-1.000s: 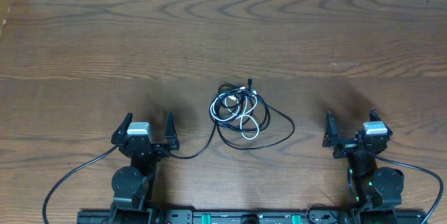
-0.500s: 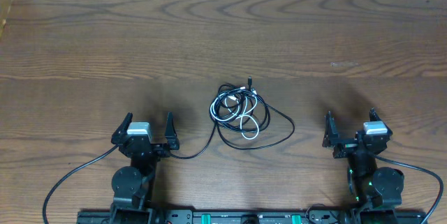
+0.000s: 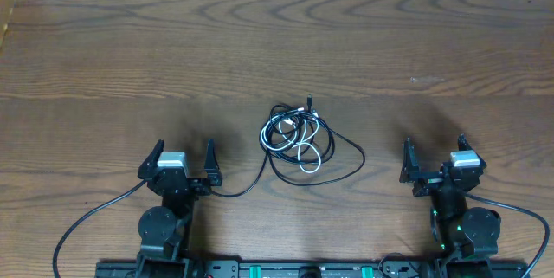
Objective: Untangle cables
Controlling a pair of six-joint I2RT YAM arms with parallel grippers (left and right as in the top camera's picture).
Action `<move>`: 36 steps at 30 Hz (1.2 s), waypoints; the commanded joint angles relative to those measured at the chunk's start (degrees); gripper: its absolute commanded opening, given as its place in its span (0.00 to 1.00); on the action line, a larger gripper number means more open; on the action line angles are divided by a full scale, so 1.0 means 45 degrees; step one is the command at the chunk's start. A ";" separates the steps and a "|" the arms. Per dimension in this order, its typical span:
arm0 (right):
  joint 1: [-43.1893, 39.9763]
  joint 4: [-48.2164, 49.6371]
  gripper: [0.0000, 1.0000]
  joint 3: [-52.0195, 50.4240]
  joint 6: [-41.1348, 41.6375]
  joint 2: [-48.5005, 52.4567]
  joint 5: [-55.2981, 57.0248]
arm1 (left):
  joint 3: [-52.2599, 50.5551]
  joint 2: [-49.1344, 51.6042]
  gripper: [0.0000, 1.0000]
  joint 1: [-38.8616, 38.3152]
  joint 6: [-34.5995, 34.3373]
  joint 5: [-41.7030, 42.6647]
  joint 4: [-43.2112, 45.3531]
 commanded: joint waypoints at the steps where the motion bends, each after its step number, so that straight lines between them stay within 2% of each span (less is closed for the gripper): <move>1: -0.0039 -0.0063 0.99 -0.0010 -0.0141 -0.0073 0.0151 | -0.0233 -0.0083 0.98 0.0078 -0.0316 -0.0291 -0.0423; 6: -0.0039 -0.0063 0.99 -0.0010 -0.0141 -0.0073 0.0151 | 0.0073 -0.0044 0.99 0.0078 -0.0083 0.0855 -0.0670; 12: -0.0039 -0.0063 0.99 -0.0010 -0.0141 -0.0073 0.0151 | 0.1700 0.0942 0.99 0.0063 0.0039 0.1753 -0.2370; 15: -0.0039 -0.0063 0.99 -0.0010 -0.0141 -0.0073 0.0151 | 0.2448 0.2059 0.99 0.0063 0.0044 0.2628 -0.2769; 21: -0.0039 -0.0063 0.99 -0.0010 -0.0141 -0.0073 0.0151 | 0.4299 0.4993 0.99 0.0024 0.0039 0.2909 -0.3789; 29: -0.0039 -0.0058 0.99 -0.0010 -0.0141 -0.0073 0.0151 | 0.8811 0.8864 0.99 -0.0223 -0.0175 0.2905 -0.7368; 33: -0.0039 -0.0058 0.99 -0.0010 -0.0141 -0.0073 0.0151 | 1.0622 1.0093 0.99 -0.0223 -0.0355 0.2905 -0.8990; 36: -0.0039 -0.0058 0.99 -0.0010 -0.0141 -0.0073 0.0151 | 1.1264 1.0554 0.99 -0.0223 -0.0753 0.2909 -0.9510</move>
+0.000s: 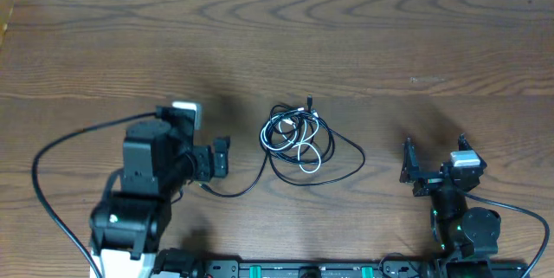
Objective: Untangle cables
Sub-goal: 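Move the left gripper over the black and white cable bundle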
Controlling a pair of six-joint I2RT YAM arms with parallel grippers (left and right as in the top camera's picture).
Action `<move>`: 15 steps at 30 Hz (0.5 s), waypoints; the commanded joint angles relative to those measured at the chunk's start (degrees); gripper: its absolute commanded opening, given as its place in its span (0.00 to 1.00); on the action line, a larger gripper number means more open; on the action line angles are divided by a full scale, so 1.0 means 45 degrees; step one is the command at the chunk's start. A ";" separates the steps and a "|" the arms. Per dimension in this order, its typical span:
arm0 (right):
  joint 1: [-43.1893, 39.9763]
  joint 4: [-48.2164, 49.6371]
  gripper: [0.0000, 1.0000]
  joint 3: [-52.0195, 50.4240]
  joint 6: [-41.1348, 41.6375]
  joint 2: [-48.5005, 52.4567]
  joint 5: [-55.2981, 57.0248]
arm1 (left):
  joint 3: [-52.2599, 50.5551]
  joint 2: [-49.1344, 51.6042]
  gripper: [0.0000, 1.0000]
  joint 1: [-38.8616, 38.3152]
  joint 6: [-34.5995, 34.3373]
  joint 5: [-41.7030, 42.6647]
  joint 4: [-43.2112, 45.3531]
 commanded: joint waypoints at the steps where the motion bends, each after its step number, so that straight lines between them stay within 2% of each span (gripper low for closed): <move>1: -0.0039 -0.0058 0.99 -0.0010 -0.0102 -0.0073 0.0141 | 0.0690 0.0379 0.99 -0.0029 -0.0583 0.0165 -0.0243; 15: -0.0039 -0.0058 0.99 -0.0010 -0.0102 -0.0073 0.0141 | 0.0675 0.0379 0.99 -0.0029 -0.0568 0.0175 -0.0520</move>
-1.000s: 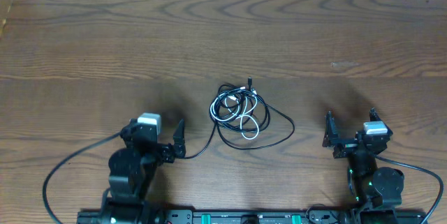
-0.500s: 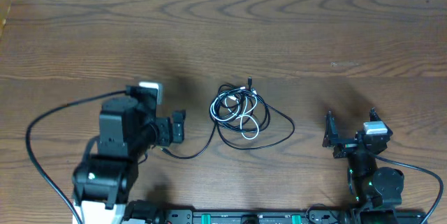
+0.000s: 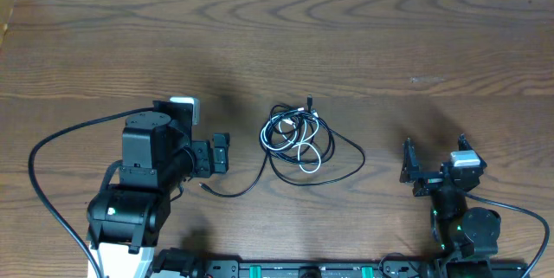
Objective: Untangle cables
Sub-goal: 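Move the left gripper over the black and white cable bundle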
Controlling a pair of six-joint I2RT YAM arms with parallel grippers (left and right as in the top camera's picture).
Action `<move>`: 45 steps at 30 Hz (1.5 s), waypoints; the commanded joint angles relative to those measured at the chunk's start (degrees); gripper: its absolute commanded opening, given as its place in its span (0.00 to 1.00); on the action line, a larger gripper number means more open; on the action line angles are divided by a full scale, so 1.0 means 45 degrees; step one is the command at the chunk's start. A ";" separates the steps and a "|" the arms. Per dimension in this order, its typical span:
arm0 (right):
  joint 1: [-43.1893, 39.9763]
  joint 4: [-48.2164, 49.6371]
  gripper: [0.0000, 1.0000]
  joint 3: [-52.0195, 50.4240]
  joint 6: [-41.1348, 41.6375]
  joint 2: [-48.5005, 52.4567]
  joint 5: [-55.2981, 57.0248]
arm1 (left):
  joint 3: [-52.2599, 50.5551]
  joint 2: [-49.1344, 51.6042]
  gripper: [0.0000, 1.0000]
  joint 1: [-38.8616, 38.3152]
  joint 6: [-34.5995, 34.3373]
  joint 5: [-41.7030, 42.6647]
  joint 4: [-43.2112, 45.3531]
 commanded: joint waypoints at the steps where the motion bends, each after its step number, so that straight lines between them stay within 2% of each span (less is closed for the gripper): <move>1: -0.0039 -0.0063 0.99 -0.0010 -0.0102 -0.0078 0.0141 | 0.0248 0.0005 0.99 -0.0029 -0.0112 0.0369 -0.0083; 5: -0.0039 -0.0063 0.99 -0.0010 -0.0102 -0.0078 0.0141 | 0.0500 0.0476 0.99 -0.0053 -0.0044 0.0865 -0.0612; 10: -0.0039 -0.0063 0.99 -0.0010 -0.0102 -0.0078 0.0141 | 0.1399 0.2205 0.99 -0.0053 0.0850 0.0782 -0.1914; 21: -0.0039 -0.0063 0.99 -0.0010 -0.0102 -0.0078 0.0141 | 0.1447 0.3944 0.99 -0.0053 0.0845 0.0733 -0.2414; 34: -0.0039 -0.0063 0.99 -0.0010 -0.0102 -0.0078 0.0141 | 0.1433 0.4420 0.99 -0.0053 0.0393 0.1307 -0.2050; 45: -0.0039 -0.0063 0.99 -0.0010 -0.0102 -0.0078 0.0141 | 0.1375 0.4503 0.98 -0.0189 0.0457 0.1297 -0.2628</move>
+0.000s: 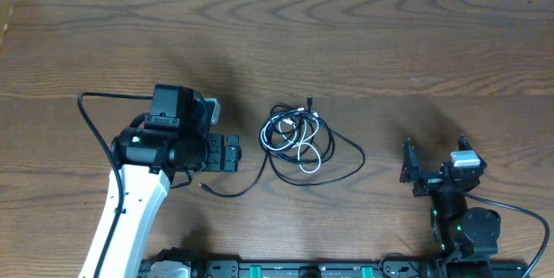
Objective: Untangle cables
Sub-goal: 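Move the left gripper over the black and white cable bundle, then lower the left gripper and close it on the cable bundle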
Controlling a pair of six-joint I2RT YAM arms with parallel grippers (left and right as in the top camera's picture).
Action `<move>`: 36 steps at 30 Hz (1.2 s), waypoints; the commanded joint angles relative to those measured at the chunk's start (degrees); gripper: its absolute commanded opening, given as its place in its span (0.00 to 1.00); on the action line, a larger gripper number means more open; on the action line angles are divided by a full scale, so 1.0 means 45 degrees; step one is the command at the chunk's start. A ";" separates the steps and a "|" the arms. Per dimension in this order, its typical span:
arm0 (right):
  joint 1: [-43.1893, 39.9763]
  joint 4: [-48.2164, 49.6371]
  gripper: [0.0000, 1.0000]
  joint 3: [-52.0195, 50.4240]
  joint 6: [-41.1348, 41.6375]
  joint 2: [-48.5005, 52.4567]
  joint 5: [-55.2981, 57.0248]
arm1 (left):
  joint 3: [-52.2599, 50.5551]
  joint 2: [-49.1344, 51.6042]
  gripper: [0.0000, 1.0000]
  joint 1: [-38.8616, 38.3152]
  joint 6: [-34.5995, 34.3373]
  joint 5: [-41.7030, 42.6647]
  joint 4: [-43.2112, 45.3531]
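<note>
A tangle of thin black and white cables (pixel 294 135) lies at the table's middle. One black loop (pixel 351 161) swings out to the right, and a black tail (pixel 227 191) runs left to a loose end near the front. My left gripper (pixel 232 152) hovers just left of the tangle, pointing right at it and apart from it; its jaws look open with nothing in them. My right gripper (pixel 434 143) rests open at the front right, well clear of the cables.
The wooden table (pixel 277 44) stretches wide behind the cables. The left arm's own black lead (pixel 95 105) arcs over the left side. The arm bases and a rail (pixel 294 269) line the front edge.
My left gripper has moved a little to the right, closer to the tangle, and the arm has stretched out further. The cables and the right arm have not moved.
Both arms first sat at rest at the front with open grippers. Then the left arm was raised and turned toward the tangle, left of it. It has since come nearer each time, and now it hangs just beside the cables, which lie unchanged.
</note>
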 commanded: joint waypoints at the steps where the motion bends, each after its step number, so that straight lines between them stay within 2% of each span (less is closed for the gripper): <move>1: -0.0039 -0.0063 0.99 -0.0010 -0.0102 -0.0078 0.0146 | 0.0204 0.0131 0.99 -0.0228 -0.0102 0.0102 -0.0053; 11: -0.0039 -0.0058 0.99 -0.0010 -0.0102 -0.0078 0.0146 | 0.0204 0.0947 0.99 -0.2142 -0.0835 -0.0855 0.0738; 23: -0.0039 -0.0058 0.99 -0.0010 -0.0102 -0.0078 0.0146 | 0.0204 0.3925 0.99 -0.2531 -0.2079 -0.0797 0.2939; 30: -0.0039 -0.0058 0.99 -0.0010 -0.0102 -0.0078 0.0146 | 0.0209 0.4867 0.99 -0.2977 -0.2127 -0.0811 0.3687; 36: -0.0039 -0.0063 0.99 -0.0010 -0.0102 -0.0078 0.0146 | 0.0209 0.5474 0.99 -0.3439 -0.2880 -0.1481 0.4294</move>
